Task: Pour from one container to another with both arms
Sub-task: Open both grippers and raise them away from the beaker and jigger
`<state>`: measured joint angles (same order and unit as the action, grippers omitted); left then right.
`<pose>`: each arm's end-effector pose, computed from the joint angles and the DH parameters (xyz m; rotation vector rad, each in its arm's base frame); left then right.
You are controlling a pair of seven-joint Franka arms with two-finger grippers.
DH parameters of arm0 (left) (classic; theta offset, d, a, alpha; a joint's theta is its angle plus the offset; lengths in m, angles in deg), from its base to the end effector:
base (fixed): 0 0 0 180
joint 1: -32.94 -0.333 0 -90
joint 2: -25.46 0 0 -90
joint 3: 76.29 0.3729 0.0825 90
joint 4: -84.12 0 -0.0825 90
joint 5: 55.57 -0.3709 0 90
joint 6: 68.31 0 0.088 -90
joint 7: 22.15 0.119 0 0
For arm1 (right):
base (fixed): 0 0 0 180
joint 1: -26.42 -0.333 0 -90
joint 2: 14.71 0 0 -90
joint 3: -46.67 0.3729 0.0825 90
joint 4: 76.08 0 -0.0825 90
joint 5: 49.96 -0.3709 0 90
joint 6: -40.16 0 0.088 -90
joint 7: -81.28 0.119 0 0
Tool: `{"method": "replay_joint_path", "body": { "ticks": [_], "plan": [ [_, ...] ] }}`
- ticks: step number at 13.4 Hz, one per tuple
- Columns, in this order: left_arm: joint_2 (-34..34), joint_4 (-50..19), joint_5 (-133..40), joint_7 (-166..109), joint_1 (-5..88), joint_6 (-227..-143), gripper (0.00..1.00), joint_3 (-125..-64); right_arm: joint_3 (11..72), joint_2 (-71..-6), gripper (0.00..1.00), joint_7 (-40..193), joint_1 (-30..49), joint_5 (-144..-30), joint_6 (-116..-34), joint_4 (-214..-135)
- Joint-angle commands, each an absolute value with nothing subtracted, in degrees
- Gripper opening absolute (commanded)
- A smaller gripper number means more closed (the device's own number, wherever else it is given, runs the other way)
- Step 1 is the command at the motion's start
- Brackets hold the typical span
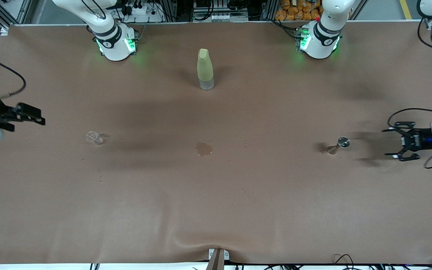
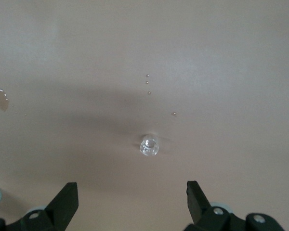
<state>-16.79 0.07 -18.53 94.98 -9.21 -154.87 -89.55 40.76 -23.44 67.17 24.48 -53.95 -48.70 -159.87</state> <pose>0.6074 0.2867 0.2940 1.7201 -1.3574 0.6932 0.5918 -0.0273 0.6314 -3.0652 -0.2718 0.0828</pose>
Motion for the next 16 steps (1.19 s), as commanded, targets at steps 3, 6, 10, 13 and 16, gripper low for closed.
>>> {"method": "replay_joint_path", "body": {
  "ticks": [3,6,10,13,16],
  "plan": [
    [-5.93,-1.58,-23.83,79.75,-6.44,-154.53,1.00,-90.09,41.40,-22.61,1.00,67.93,25.36,-50.66,-42.64,-152.83],
    [-1.88,-1.23,-27.78,75.41,-6.43,-154.62,1.00,-93.50,41.57,-22.70,1.00,67.92,27.82,-51.36,-38.26,-151.50],
    [3.30,-1.14,-33.66,62.45,-6.17,-154.62,1.00,-98.16,41.58,-22.97,1.00,68.45,28.26,-51.53,-38.15,-151.58],
    [5.42,-0.35,-37.80,47.69,-5.99,-154.62,1.00,-101.76,41.66,-22.97,1.00,69.85,28.09,-51.71,-38.68,-151.49],
    [6.48,0.88,-43.25,34.31,-5.99,-154.71,1.00,-105.81,41.66,-22.79,1.00,69.77,28.00,-51.71,-41.93,-152.20]
  ]
}}
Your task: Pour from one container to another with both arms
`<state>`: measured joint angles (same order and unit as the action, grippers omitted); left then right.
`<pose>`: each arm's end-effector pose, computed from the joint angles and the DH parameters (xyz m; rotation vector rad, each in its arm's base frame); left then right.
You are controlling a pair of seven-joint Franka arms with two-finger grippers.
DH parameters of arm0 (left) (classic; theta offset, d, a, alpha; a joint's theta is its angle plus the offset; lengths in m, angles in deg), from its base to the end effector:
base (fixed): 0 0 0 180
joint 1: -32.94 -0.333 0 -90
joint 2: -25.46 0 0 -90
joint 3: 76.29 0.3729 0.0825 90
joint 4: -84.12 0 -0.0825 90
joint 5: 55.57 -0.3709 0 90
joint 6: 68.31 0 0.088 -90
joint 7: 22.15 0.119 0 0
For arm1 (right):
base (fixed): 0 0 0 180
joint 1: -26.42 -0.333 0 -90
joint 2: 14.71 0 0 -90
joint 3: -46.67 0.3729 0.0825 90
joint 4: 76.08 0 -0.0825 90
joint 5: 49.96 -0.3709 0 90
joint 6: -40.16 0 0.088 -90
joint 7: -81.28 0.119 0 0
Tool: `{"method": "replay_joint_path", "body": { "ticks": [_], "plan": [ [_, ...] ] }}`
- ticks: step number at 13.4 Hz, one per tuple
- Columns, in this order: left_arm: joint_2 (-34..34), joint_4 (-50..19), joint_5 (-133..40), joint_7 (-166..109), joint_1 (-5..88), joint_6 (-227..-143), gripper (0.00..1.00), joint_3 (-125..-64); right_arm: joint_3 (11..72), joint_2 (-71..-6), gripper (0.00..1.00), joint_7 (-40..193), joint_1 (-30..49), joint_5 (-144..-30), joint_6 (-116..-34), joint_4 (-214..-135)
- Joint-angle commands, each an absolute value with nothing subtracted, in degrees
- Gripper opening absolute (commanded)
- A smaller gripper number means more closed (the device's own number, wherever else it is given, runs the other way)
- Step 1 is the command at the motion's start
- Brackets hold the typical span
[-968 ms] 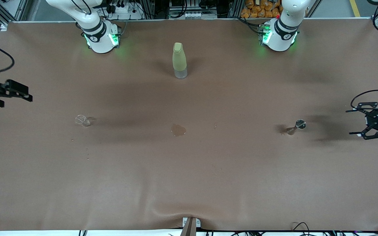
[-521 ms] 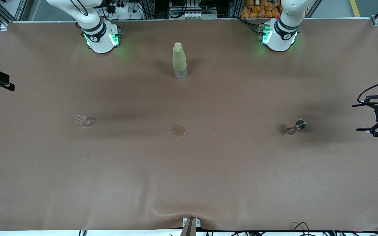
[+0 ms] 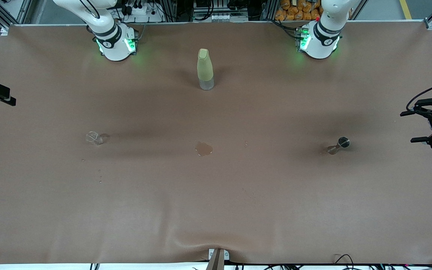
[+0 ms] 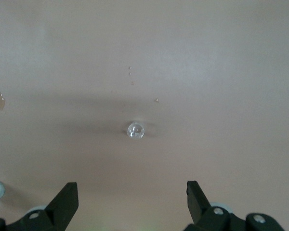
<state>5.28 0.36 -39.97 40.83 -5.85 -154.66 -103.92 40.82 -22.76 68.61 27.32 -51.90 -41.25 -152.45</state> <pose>0.6129 0.1363 0.5361 2.3824 -1.1232 0.0695 0.5736 -0.0578 0.6858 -3.1084 -0.1682 0.0745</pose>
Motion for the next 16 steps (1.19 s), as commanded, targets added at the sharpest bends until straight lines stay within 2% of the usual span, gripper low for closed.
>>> {"method": "replay_joint_path", "body": {
  "ticks": [1,3,5,12,16],
  "plan": [
    [6.48,1.32,-44.31,30.53,-5.99,-154.71,1.00,-107.04,41.66,-22.70,1.00,69.86,27.82,-51.71,-42.37,-152.46],
    [6.65,1.59,-46.51,20.79,-5.99,-154.71,1.00,-108.71,41.75,-21.92,1.00,69.95,27.65,-51.80,-44.73,-155.08],
    [7.35,1.67,-48.96,11.21,-5.99,-154.71,1.00,-110.73,41.84,-18.24,1.00,70.03,27.47,-51.80,-48.95,-161.14],
    [8.32,1.50,-63.72,-18.48,-5.99,-155.05,1.00,-119.69,41.84,-18.66,1.00,71.97,27.38,-51.80,-46.77,-160.37],
    [8.50,1.41,-64.45,-32.41,-6.17,-158.92,1.00,-120.32,41.84,-18.75,1.00,72.49,27.82,-53.38,-45.98,-160.20]
  ]
}}
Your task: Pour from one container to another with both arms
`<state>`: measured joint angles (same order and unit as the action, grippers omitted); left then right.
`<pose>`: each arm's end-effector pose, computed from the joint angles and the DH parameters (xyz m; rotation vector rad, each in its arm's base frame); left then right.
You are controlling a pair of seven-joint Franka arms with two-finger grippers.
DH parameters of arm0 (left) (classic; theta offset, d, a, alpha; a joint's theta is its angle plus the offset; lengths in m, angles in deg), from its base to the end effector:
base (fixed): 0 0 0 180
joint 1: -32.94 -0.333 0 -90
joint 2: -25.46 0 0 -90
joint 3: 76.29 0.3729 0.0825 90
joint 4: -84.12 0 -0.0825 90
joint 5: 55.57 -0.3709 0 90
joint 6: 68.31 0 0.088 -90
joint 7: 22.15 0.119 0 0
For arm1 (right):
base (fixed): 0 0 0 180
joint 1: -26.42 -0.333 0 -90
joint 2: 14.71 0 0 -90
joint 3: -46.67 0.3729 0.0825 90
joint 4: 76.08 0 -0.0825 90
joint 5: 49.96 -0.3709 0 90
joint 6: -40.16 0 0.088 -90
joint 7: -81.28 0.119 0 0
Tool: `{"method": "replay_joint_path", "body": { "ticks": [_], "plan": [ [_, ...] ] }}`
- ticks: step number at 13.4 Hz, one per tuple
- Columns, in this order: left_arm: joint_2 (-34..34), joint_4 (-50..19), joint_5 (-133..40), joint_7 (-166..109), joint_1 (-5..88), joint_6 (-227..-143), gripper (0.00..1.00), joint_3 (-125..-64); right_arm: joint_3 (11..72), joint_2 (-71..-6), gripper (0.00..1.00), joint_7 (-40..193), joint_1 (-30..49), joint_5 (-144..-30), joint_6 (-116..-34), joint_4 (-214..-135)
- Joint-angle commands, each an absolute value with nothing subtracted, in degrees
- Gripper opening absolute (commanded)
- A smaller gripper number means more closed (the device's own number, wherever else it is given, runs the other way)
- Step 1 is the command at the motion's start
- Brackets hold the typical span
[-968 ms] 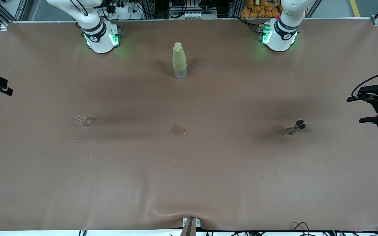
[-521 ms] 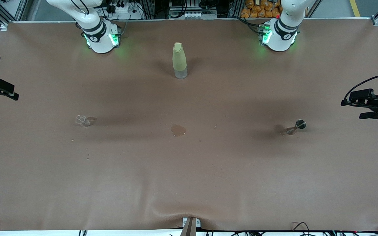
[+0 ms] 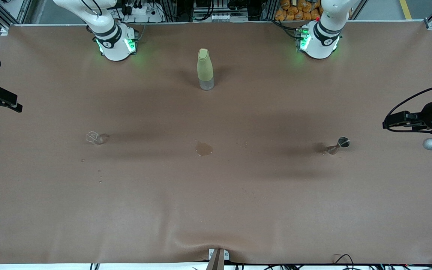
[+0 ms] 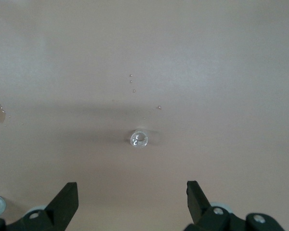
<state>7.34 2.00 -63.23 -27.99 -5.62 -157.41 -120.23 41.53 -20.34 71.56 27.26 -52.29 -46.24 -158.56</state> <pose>0.6209 0.0303 0.5879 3.0623 0.0250 -0.1762 0.5687 -0.0513 0.6694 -3.1040 -0.1049 0.0386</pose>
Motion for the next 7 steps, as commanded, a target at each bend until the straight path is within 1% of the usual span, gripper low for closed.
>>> {"method": "replay_joint_path", "body": {
  "ticks": [1,4,5,7],
  "plan": [
    [8.67,0.89,-64.45,-35.31,-6.26,-159.53,1.00,-120.32,41.84,-18.66,1.00,72.41,27.74,-53.30,-45.98,-160.20],
    [8.59,-0.69,-64.36,-37.62,-6.61,-162.69,1.00,-120.15,41.75,-18.84,1.00,72.32,27.30,-52.42,-44.84,-158.36],
    [8.85,-1.57,-64.19,-37.53,-7.04,-163.75,1.00,-119.97,41.75,-18.84,1.00,72.06,27.38,-52.42,-43.70,-158.35],
    [9.38,-3.07,-63.84,-37.62,-8.27,-165.07,1.00,-119.97,41.75,-18.84,1.00,71.62,27.38,-51.37,-44.13,-158.53]
  ]
}}
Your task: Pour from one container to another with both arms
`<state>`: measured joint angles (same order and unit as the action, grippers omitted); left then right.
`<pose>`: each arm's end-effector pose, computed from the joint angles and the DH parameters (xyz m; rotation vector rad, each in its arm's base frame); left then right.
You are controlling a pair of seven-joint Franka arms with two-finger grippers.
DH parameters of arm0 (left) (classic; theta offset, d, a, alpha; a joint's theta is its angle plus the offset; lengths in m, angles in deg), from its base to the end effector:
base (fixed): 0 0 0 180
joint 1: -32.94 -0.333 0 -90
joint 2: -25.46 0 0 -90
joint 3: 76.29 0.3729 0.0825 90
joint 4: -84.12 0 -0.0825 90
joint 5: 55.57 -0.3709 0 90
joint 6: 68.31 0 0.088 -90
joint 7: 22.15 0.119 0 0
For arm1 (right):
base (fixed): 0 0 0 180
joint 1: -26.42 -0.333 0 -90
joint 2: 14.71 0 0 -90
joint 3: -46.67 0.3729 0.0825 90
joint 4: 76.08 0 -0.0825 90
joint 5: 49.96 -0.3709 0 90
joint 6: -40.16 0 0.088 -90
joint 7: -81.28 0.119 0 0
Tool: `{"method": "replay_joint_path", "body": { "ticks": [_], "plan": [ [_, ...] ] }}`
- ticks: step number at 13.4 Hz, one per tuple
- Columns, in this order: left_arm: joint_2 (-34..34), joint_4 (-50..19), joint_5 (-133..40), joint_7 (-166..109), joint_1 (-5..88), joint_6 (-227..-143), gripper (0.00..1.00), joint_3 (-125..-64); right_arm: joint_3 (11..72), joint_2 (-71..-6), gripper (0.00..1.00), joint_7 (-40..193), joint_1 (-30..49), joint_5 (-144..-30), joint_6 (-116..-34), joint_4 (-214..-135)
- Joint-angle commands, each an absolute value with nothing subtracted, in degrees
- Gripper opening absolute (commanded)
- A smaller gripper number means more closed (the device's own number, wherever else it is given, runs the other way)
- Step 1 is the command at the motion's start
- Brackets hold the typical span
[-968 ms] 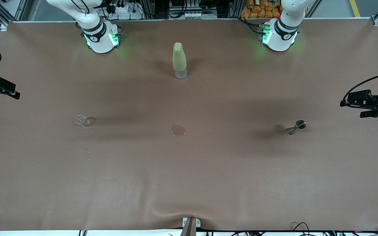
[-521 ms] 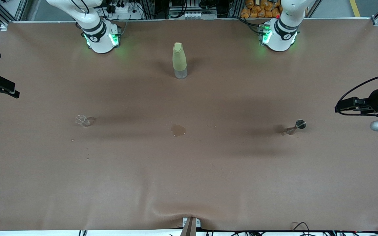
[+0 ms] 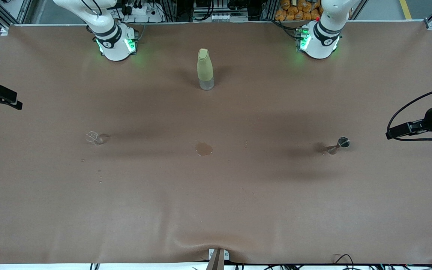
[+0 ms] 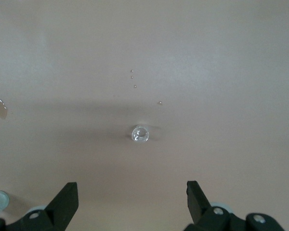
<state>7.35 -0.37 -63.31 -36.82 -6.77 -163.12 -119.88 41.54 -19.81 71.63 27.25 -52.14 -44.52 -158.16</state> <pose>0.6290 0.0422 0.5766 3.0526 0.2958 -0.0952 0.5621 -0.0509 0.6753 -3.1037 -0.1045 0.0603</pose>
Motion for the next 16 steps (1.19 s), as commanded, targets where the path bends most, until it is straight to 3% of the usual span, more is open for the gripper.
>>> {"method": "replay_joint_path", "body": {
  "ticks": [1,6,8,11,16],
  "plan": [
    [9.20,-2.98,-63.83,-37.62,-8.28,-165.69,1.00,-119.97,41.75,-18.84,1.00,71.53,27.30,-50.93,-44.30,-158.53],
    [8.76,-3.33,-63.48,-41.39,-8.10,-167.71,1.00,-120.23,41.58,-16.83,1.00,67.85,27.64,-51.01,-44.66,-160.71],
    [8.76,-3.25,-63.39,-41.93,-4.52,-167.80,1.00,-117.79,41.49,-16.20,1.00,67.40,27.91,-51.63,-44.57,-160.64],
    [10.25,-2.72,-60.33,-41.84,10.04,-167.97,1.00,-101.39,41.49,-15.32,1.00,67.75,27.82,-51.63,-44.66,-161.69],
    [12.45,-3.77,-57.78,-41.14,23.16,-168.85,1.00,-88.19,41.57,-14.97,1.00,71.60,27.47,-51.63,-44.57,-162.48]
  ]
}}
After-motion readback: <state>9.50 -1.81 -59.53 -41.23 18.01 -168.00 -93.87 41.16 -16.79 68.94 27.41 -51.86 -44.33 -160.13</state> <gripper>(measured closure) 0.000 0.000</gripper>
